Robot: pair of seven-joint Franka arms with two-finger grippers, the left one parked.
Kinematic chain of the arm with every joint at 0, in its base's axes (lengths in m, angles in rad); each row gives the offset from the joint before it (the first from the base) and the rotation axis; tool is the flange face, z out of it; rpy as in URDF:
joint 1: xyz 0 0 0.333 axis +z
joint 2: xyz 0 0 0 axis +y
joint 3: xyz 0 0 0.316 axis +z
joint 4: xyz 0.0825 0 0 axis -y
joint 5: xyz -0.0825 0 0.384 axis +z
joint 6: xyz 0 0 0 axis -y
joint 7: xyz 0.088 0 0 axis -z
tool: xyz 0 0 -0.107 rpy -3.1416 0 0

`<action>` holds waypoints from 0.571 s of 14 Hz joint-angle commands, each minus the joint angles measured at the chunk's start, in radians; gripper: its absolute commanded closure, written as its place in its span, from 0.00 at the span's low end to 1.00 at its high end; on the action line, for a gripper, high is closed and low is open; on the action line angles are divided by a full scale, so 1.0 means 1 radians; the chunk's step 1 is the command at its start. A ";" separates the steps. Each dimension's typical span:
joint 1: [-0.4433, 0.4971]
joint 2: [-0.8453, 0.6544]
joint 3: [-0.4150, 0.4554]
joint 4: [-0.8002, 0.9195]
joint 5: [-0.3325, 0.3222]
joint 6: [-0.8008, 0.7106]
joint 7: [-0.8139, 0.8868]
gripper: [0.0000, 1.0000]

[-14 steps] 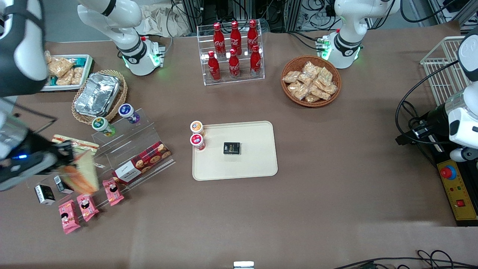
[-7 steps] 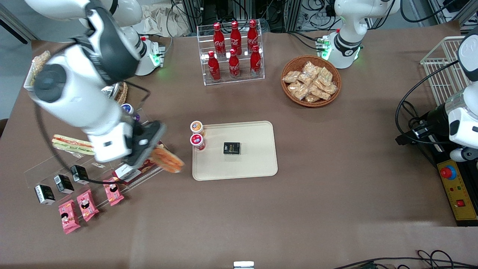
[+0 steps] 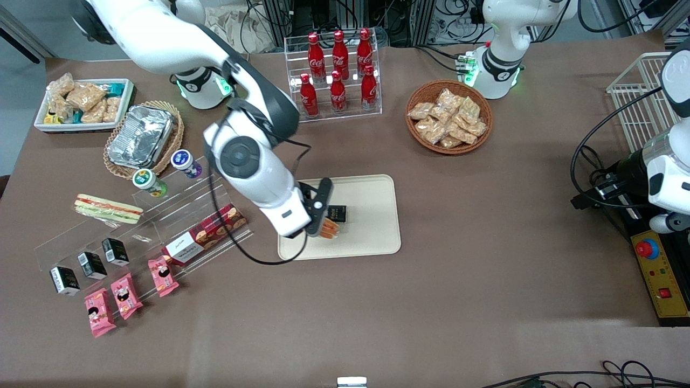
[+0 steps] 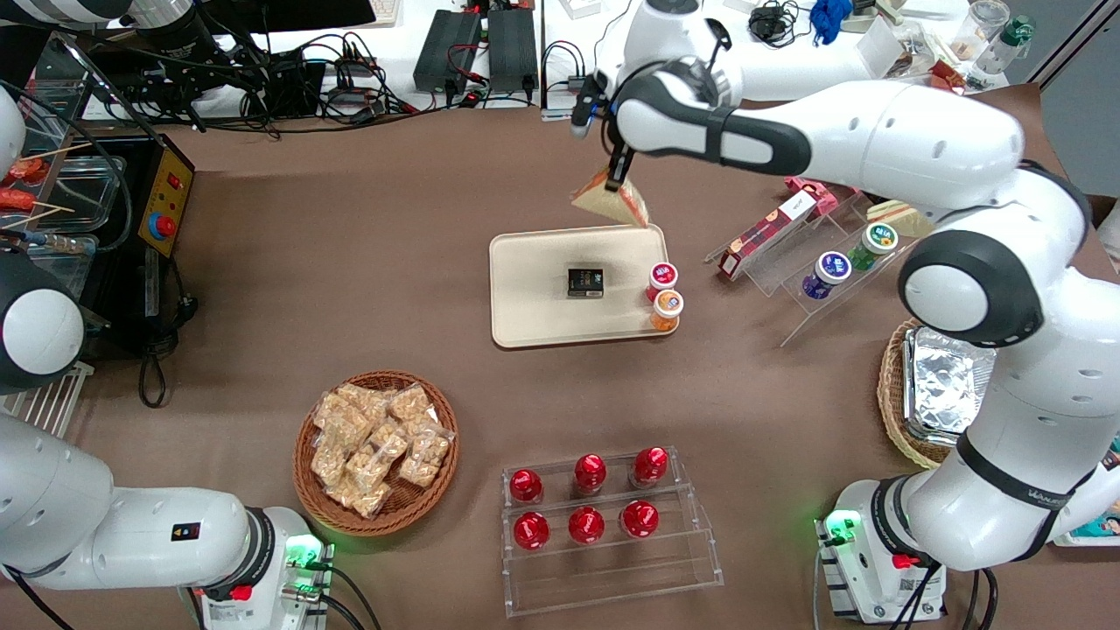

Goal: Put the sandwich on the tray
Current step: 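Lift the sandwich and carry it over the cream tray, then lower the sandwich onto the tray beside the black packet and release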

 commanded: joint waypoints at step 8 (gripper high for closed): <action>0.035 0.098 -0.009 -0.073 -0.066 0.213 0.051 0.92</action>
